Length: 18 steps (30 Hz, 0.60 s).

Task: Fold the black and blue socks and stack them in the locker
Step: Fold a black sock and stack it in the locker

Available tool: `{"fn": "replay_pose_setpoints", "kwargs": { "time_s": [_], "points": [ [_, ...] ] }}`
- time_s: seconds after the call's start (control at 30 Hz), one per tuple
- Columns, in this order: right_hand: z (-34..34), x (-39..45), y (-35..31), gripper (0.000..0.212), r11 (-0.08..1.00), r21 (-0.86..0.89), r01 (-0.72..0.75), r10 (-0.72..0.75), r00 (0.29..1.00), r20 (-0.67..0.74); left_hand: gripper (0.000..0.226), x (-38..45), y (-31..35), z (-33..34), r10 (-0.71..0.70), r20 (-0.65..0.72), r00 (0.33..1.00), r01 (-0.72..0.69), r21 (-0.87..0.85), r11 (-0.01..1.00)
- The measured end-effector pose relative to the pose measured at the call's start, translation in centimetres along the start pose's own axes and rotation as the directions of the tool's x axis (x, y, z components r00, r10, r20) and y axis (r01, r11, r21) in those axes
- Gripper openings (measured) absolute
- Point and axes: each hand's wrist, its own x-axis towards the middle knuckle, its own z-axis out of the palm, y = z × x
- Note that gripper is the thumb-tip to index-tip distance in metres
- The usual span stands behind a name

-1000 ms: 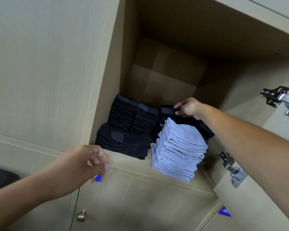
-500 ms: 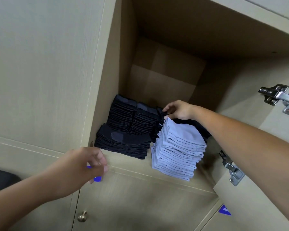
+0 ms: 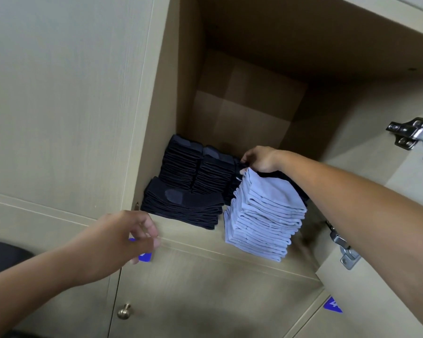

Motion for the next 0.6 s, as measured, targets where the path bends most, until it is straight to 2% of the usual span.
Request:
{"fn": "replay_pose_setpoints", "kwargs": {
  "time_s": [0.1, 0.27, 0.47, 0.6],
  "points": [
    [-0.8, -0.6, 0.1, 0.045, 1.0, 0.011, 0.028, -0.029, 0.999, 0.024, 0.005, -0.1, 0.1, -0.4, 0.013, -0.019, 1.0, -0.013, -0.006, 1.0],
    [-1.9, -2.6, -0.1, 0.026, 0.996, 0.06, 0.071, -0.07, 0.997, -0.019, 0.004, -0.7, 0.0, -1.2, 0.017, -0.032, 0.999, -0.017, -0.013, 1.0],
    [-2.6, -6.1, -2.2, 0.011, 0.984, 0.08, 0.16, -0.138, 0.964, -0.229, 0.006, -1.6, -0.4, -2.2, 0.021, -0.042, 0.999, -0.022, -0.011, 1.0],
    [-1.4, -9.6, -5.5, 0.003, 0.947, 0.125, 0.294, -0.219, 0.882, -0.417, 0.006, -2.2, -0.7, -3.0, 0.032, -0.047, 0.998, -0.032, -0.004, 0.999]
  ]
}}
